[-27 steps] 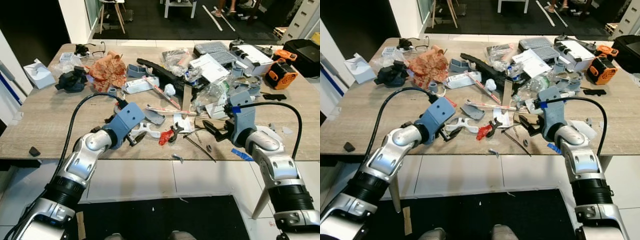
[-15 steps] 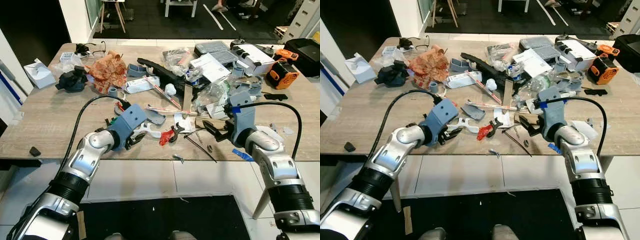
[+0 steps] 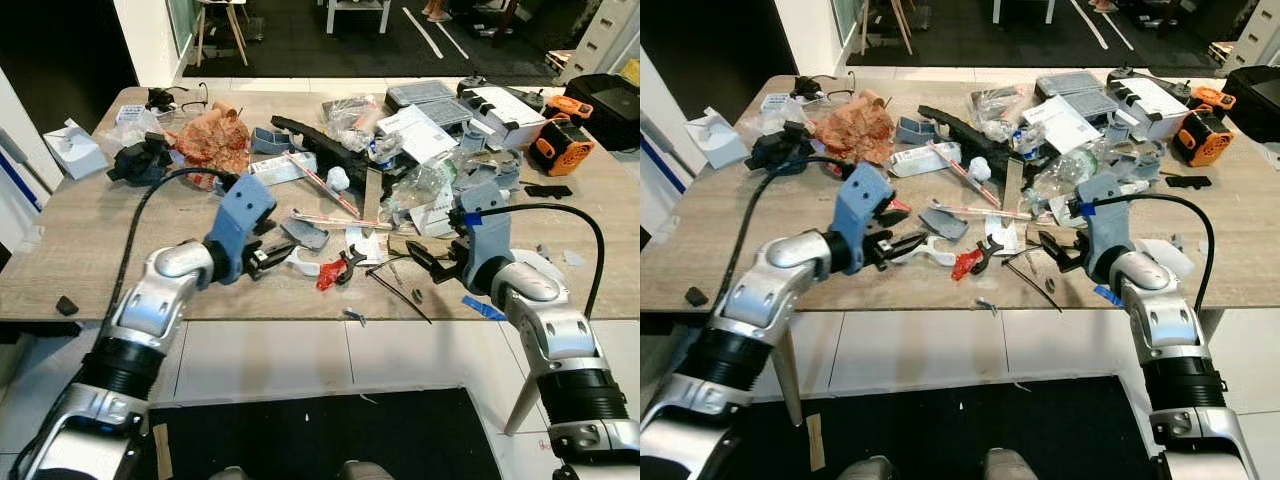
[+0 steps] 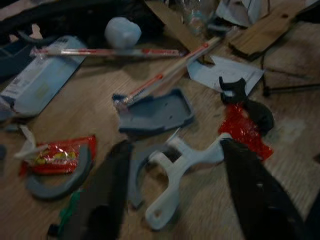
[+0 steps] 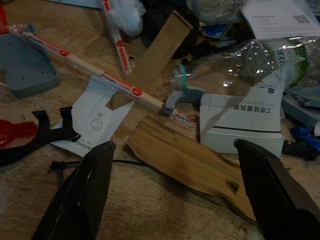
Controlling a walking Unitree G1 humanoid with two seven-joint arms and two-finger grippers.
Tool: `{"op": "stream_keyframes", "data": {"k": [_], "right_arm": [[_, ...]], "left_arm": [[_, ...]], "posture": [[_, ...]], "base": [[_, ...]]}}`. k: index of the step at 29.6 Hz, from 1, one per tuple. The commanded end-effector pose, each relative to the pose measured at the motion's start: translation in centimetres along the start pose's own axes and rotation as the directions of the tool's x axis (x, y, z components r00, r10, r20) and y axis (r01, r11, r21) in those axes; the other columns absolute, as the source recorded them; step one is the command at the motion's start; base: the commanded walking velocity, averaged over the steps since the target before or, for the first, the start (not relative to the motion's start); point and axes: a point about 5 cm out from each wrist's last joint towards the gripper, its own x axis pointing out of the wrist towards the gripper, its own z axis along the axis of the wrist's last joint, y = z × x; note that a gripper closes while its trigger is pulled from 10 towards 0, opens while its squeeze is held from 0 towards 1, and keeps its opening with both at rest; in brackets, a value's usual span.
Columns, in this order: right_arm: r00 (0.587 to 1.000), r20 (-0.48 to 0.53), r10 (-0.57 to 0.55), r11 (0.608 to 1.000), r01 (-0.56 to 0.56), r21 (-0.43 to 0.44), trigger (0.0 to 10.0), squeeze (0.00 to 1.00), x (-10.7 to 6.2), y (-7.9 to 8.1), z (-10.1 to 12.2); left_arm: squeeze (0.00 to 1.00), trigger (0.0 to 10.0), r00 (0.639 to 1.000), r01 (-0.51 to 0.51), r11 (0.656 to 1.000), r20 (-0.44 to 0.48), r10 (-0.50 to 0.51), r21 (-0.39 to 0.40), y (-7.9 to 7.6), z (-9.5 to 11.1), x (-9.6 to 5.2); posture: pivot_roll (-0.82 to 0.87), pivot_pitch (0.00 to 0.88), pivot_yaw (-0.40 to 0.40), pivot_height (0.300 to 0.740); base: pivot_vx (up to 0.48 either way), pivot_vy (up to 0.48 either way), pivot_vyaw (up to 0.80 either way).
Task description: Picking trash to rubbish bin
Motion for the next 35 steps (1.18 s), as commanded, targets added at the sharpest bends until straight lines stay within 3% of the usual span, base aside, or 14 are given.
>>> {"op": "stream_keyframes", "data": {"k": [1, 7, 14, 15, 19, 22, 29, 35], "right_arm": [[1.000, -0.013, -0.004, 1.000, 0.004, -0.005, 10.0, 0.00, -0.3, -0.1, -0.1], [0.994, 0.011, 0.107, 0.992, -0.106, -0.061, 10.0, 0.00, -1.3, 1.7, 1.7], [0.989, 0.048, 0.139, 0.989, -0.137, -0.048, 10.0, 0.00, -1.9, 2.4, 3.1], [0.986, 0.061, 0.153, 0.988, -0.150, -0.047, 10.0, 0.00, -1.6, 3.1, 3.6], [0.979, 0.084, 0.188, 0.982, -0.186, -0.032, 10.0, 0.00, -1.3, 4.8, 4.4], [0.974, 0.079, 0.213, 0.977, -0.213, -0.010, 10.0, 0.00, -2.0, 6.5, 4.2], [0.970, 0.066, 0.235, 0.967, -0.240, 0.083, 10.0, 0.00, -2.9, 8.5, 3.7], [0.960, 0.072, 0.272, 0.955, -0.278, 0.107, 10.0, 0.00, -4.4, 9.4, 3.9]], "left_arm": [[1.00, 10.0, 1.000, 0.008, 1.000, -0.019, -0.008, 0.008, -0.2, -0.2, -0.2], [1.00, 10.0, 0.990, 0.112, 0.993, -0.084, -0.110, 0.030, -1.9, -0.8, -0.1], [1.00, 10.0, 0.982, 0.162, 0.985, -0.105, -0.155, 0.061, -3.3, -1.1, 0.2], [0.00, 10.0, 0.982, 0.166, 0.984, -0.103, -0.159, 0.067, -3.6, -0.9, 0.6], [0.00, 10.0, 0.981, 0.183, 0.981, -0.082, -0.178, 0.065, -4.5, -0.4, 1.6], [0.00, 10.0, 0.983, 0.174, 0.983, -0.061, -0.170, 0.060, -5.5, -0.1, 2.4], [0.00, 10.0, 0.994, 0.083, 0.996, -0.065, -0.082, 0.011, -6.6, -0.4, 4.2], [0.00, 10.0, 0.997, 0.006, 1.000, -0.074, -0.005, 0.025, -6.4, -0.6, 4.4]], "posture": [[-0.09, 0.000, 0.009, 0.740], [-0.15, 0.000, 0.064, 0.740], [-0.16, 0.000, 0.066, 0.740], [-0.16, 0.000, 0.073, 0.740], [-0.17, 0.000, 0.073, 0.740], [-0.17, 0.000, 0.059, 0.740], [-0.16, 0.000, 0.034, 0.740], [-0.17, 0.040, 0.024, 0.740]], "base": [[0.000, 0.000, 0.00], [0.000, 0.000, 0.00], [0.000, 0.000, 0.00], [0.000, 0.000, 0.00], [0.000, 0.000, 0.00], [0.000, 0.000, 0.00], [0.000, 0.000, 0.00], [0.000, 0.000, 0.00]]}}
